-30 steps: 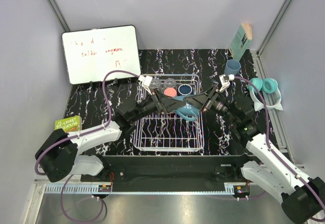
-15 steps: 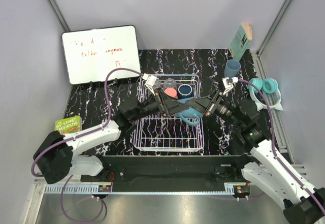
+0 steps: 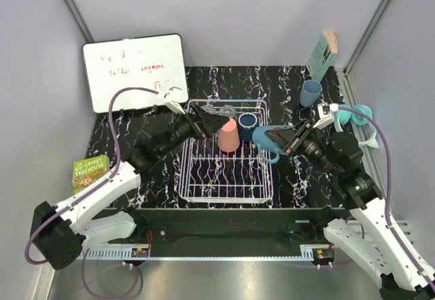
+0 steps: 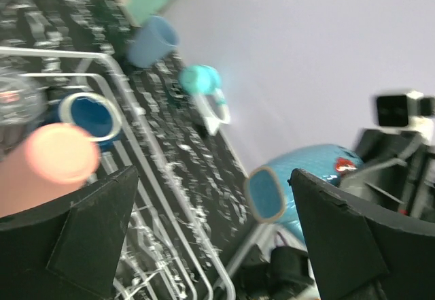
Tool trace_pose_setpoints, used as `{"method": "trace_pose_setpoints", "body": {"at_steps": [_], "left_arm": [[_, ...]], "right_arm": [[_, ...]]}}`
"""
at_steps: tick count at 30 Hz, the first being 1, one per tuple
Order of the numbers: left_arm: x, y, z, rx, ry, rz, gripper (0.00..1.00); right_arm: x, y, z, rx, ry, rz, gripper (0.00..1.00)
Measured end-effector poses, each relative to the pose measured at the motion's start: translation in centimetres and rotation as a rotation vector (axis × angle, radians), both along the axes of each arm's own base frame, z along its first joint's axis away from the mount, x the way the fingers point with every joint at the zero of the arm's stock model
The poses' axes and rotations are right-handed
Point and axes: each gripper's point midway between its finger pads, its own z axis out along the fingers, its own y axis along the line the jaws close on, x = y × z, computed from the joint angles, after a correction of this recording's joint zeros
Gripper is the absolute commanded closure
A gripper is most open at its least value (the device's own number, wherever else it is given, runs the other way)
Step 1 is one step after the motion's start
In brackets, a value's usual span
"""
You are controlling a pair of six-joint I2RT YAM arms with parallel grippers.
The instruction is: Unload the cups from the dish rack
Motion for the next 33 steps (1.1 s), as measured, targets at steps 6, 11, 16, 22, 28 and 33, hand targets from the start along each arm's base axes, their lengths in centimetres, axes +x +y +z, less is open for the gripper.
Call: {"method": "trace_pose_setpoints", "body": {"at_steps": [6,11,16,22,28,33], "left_arm": [[1.6,2.8,-2.8,0.11,0.109,0.176,0.01],[2.2,5.1,-3.9,0.204,0.189,0.294,0.01],[1.8,7.3,-5.2,0.276,0.242,0.373,0.02],[0.7,9.5,-6.4,0.341,0.283,0.432,0.03],[-0.1,10.5,-7.5,0.375,0.303,0.441,0.04],[-0.7,10.9,-9.3,0.409,0.334,0.441,0.06]], "right_arm": [[5.1,-3.3,0.8,-0.243,0.072,-0.267,1.0],[12.5,-4.6,3.6,-0.462,0.099,-0.465,1.0],[20.5,-5.1,3.3,-0.635,0.17,-0.59,1.0],[26.2,-12.3,-3.2,-0.73,0.404,-0.705,1.0],[25.8,-18.2,-10.6,-0.804,0.621,-0.759,1.0],[24.4,-17.1,-14.7,-0.848,0.703,-0.708,1.0]]}}
